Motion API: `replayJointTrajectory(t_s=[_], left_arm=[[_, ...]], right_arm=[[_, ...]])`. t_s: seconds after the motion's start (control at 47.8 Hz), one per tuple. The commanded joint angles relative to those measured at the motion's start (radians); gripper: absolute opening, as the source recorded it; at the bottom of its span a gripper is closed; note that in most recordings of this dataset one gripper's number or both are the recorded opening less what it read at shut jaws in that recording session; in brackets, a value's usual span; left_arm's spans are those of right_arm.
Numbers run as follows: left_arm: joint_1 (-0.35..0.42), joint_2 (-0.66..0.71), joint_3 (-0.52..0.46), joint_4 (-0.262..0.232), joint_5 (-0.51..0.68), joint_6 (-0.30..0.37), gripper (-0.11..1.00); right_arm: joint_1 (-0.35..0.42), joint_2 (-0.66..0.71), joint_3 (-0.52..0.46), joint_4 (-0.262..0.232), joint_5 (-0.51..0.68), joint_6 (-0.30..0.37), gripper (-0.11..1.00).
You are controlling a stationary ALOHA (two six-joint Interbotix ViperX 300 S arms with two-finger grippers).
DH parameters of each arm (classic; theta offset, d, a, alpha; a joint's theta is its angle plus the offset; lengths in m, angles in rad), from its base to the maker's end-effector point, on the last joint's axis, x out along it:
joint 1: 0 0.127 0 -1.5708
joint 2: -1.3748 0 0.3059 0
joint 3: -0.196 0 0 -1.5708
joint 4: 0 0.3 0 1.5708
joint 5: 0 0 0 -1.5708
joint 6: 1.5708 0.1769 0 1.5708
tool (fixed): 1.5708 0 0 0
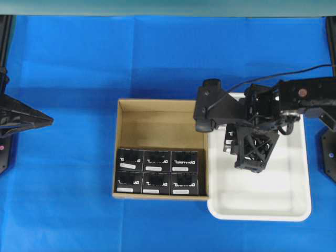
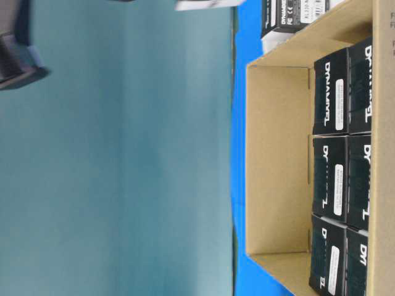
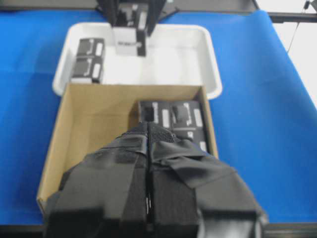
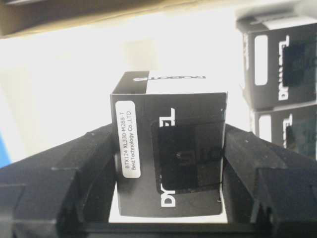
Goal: Pick the box from inside the cardboard box.
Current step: 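Carry the held black box right over the white tray, then lower the black box into the white tray beside the others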
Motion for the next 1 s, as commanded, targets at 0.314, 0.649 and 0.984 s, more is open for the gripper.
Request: replayJointTrajectory(t_s=[0.314, 0.649, 0.984], left_arm=[[-0.002, 0.009, -0.031, 0.003, -0.005, -0.002, -0.06], [-0.002, 0.011, -0.031, 0.003, -0.005, 0.0, -0.06], [-0.002, 0.011, -0.031, 0.003, -0.005, -0.002, -0.06]], right_arm=[[0.008, 0.006, 0.178, -0.021, -0.29, -0.014, 0.62], [0.003, 0.08, 0.198, -0.023, -0.37, -0.1, 0.62], [-0.028, 0.127, 0.207, -0.023, -0.408, -0.109, 0.62]])
